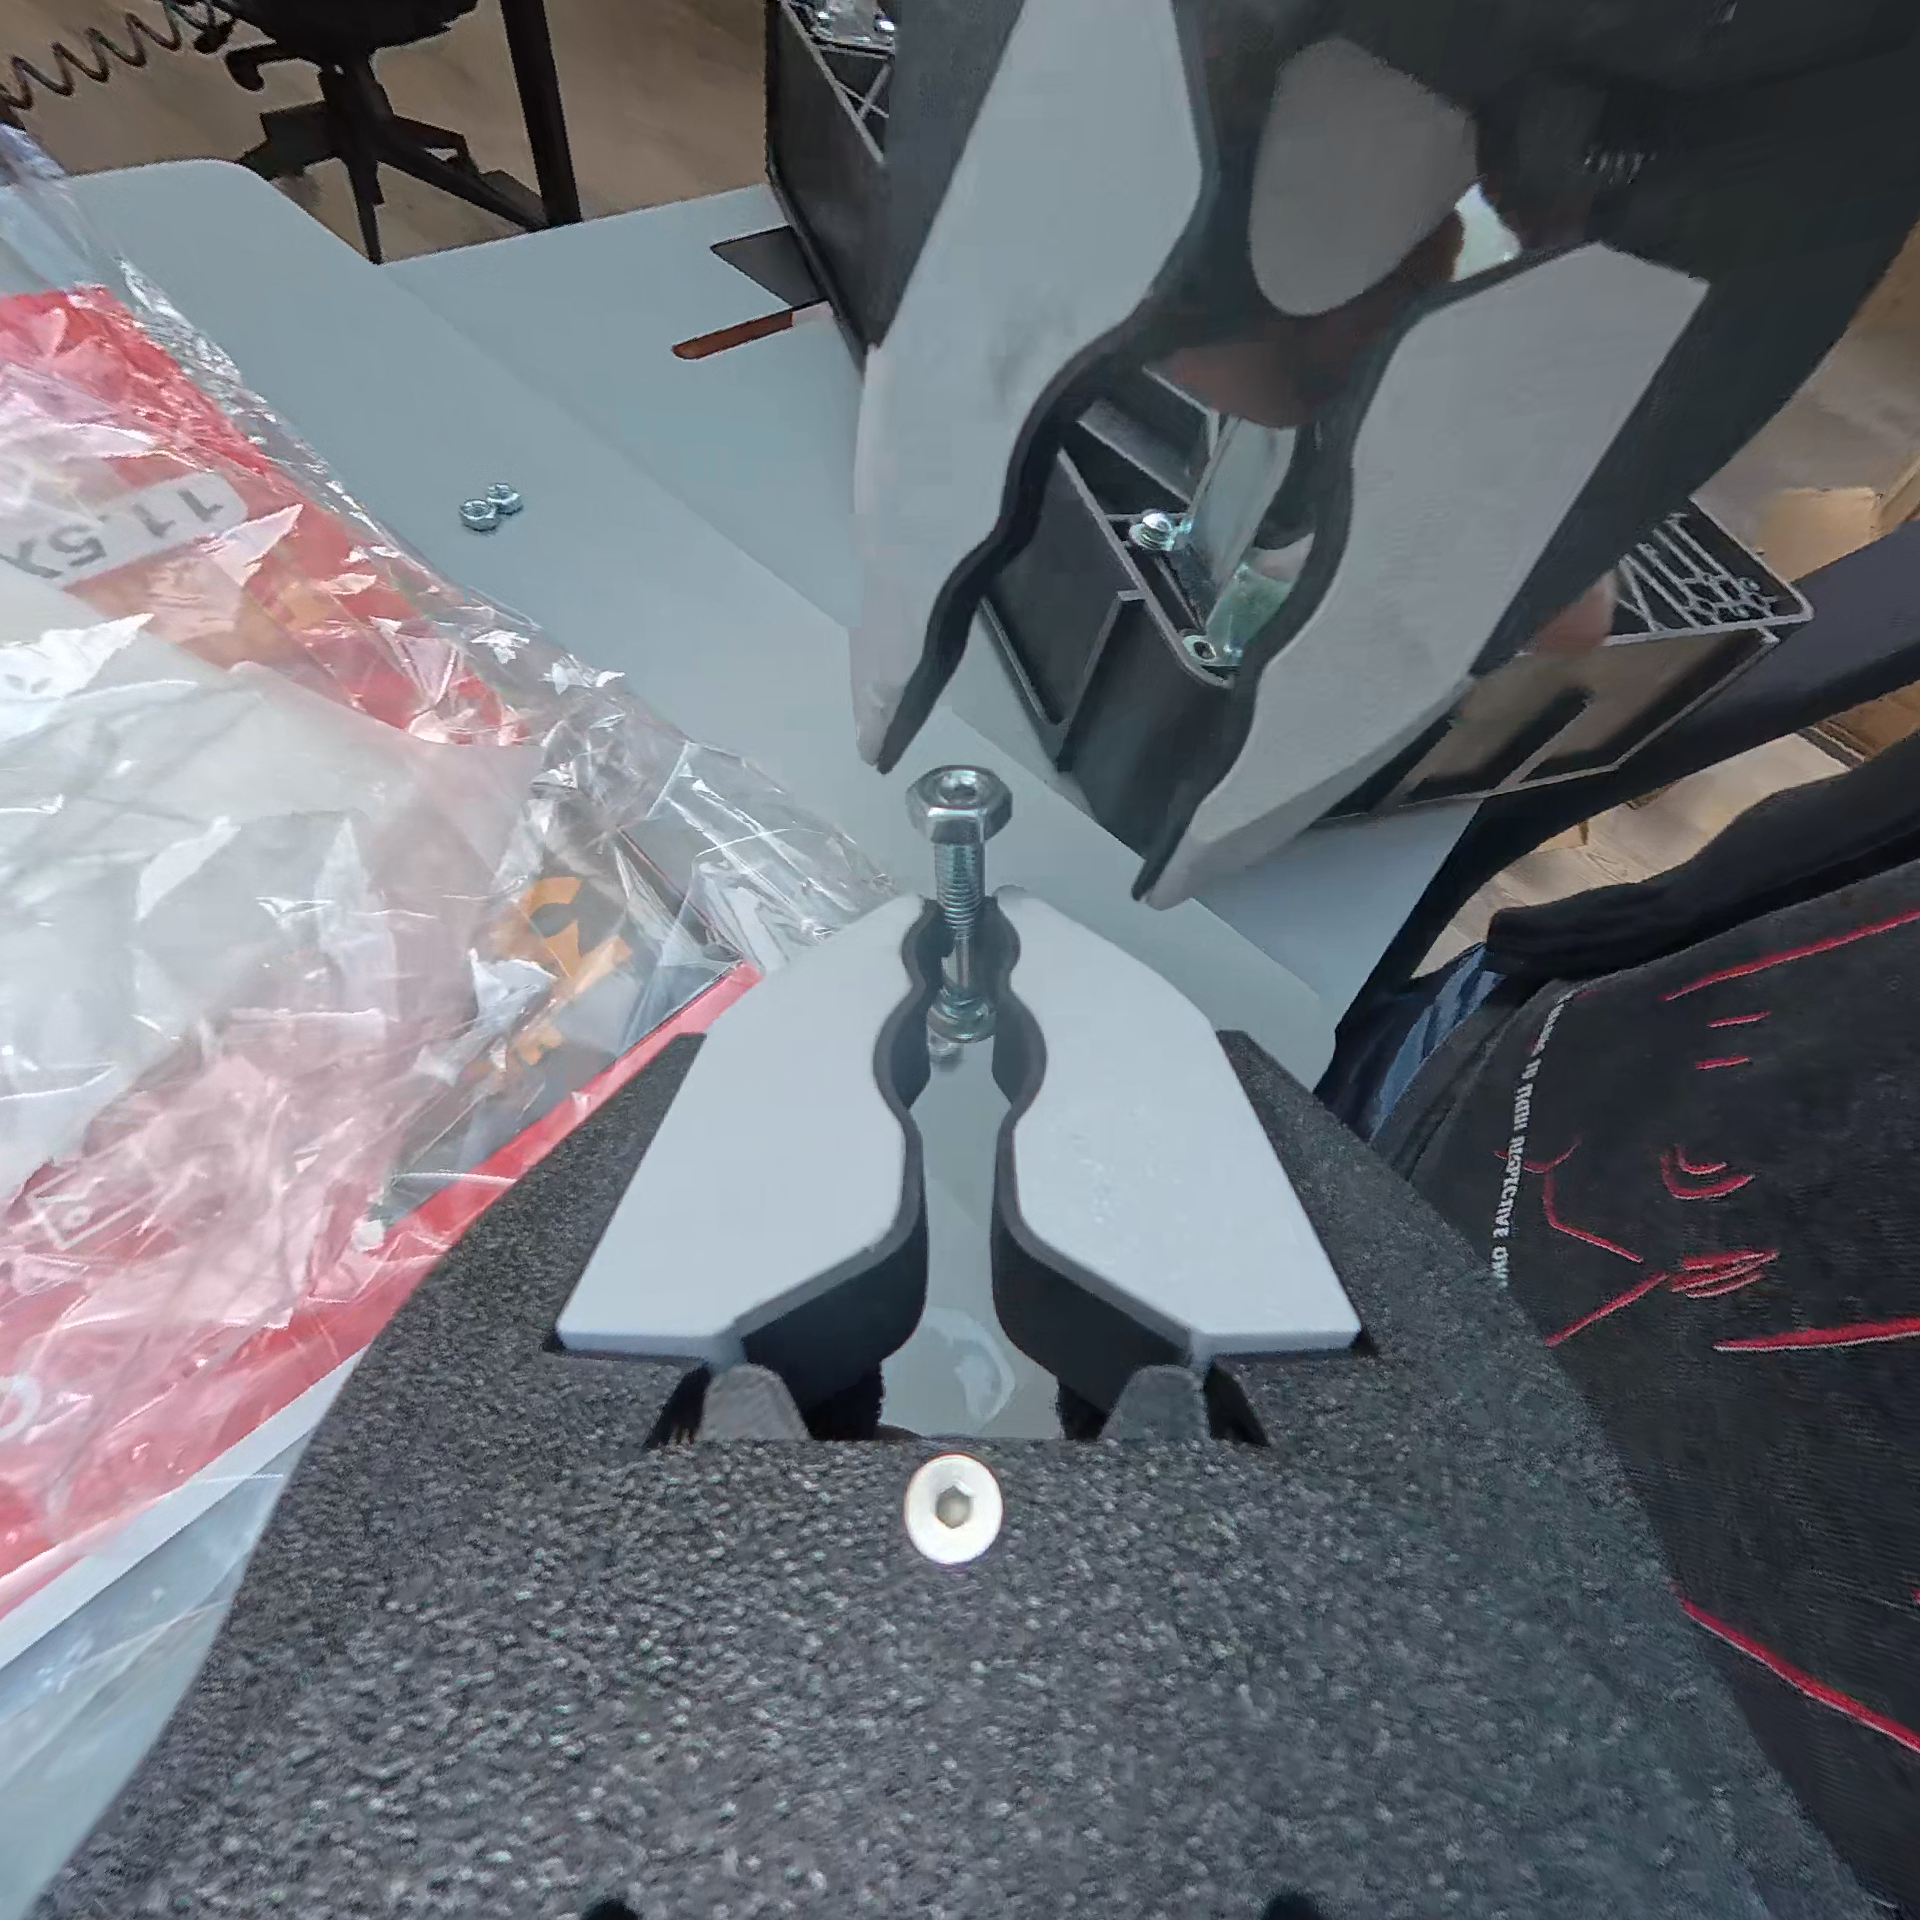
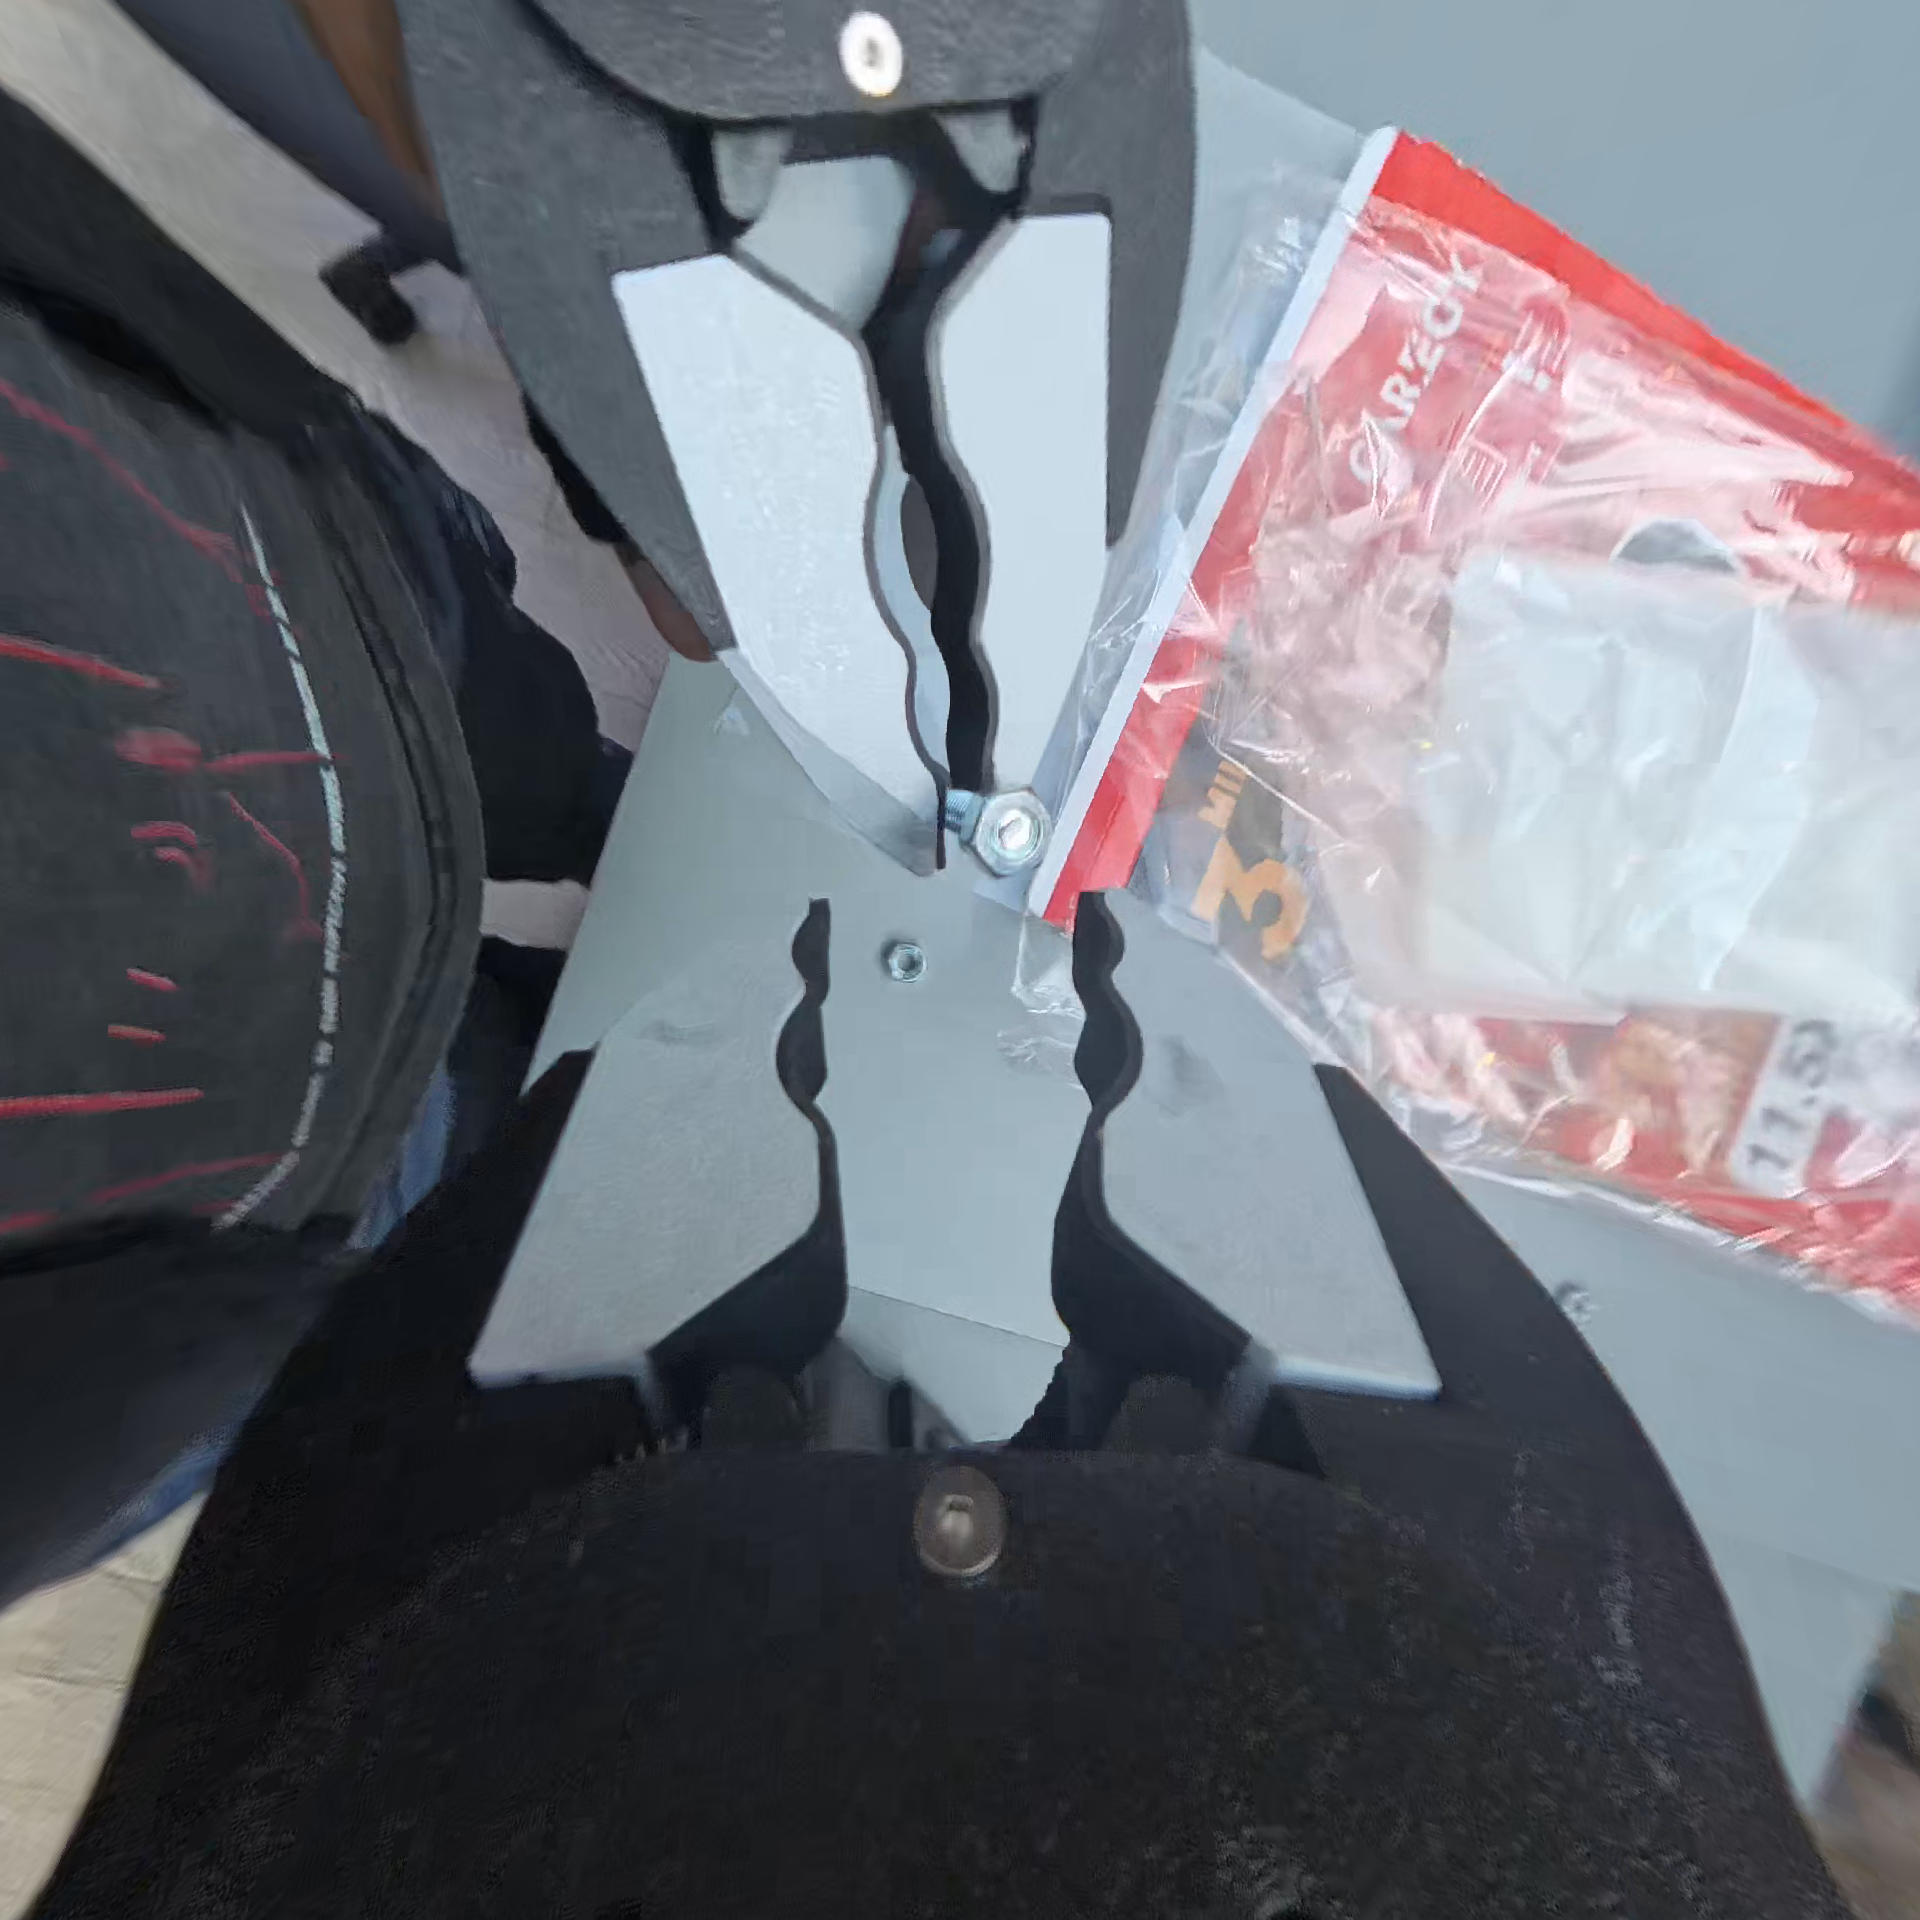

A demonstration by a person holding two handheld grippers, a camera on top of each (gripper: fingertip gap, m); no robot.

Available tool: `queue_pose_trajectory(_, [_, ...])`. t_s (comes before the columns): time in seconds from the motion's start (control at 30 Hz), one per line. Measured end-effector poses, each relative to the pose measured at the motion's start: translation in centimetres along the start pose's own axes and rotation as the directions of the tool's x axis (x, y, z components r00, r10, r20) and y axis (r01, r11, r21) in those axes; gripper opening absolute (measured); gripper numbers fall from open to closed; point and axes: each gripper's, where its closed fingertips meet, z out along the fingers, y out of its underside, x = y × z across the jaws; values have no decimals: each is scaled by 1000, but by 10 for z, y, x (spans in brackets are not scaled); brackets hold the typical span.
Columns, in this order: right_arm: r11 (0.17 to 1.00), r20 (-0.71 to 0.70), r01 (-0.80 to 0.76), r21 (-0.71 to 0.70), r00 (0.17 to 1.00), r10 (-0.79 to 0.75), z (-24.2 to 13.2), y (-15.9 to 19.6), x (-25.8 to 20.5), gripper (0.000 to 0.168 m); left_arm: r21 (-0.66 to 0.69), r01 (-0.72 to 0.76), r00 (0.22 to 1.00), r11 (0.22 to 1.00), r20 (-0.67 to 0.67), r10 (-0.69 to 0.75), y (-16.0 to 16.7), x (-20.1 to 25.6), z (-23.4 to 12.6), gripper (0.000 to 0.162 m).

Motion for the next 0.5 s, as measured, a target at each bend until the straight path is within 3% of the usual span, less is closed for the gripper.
queue_pose_trajectory(0.1, [938, 41, -341, 71, 940, 338, -1, -2, 0, 51, -9, -27, 989, 1000, 144, 28, -2, -16, -4, 7])
queue_pose_trajectory(0.2, [842, 71, -521, 139, 854, 516, -6, -9, 2, 48, -38, -85, 974, 996, 207, 91, -4, -19, -3, 7])
queue_pose_trajectory(0.33, [803, 93, -588, 100, 809, 581, -11, -4, 8, 41, -94, -215, 951, 972, 207, 230, -10, -11, 4, 7])
queue_pose_trajectory(0.43, [832, 142, -551, 59, 830, 539, -15, -2, 5, 15, -108, -269, 943, 957, 172, 284, -16, -3, 10, 6])
queue_pose_trajectory(0.5, [877, 156, -481, 14, 867, 473, -18, 3, 3, 14, -94, -257, 954, 962, 136, 268, -18, 2, 13, 7])
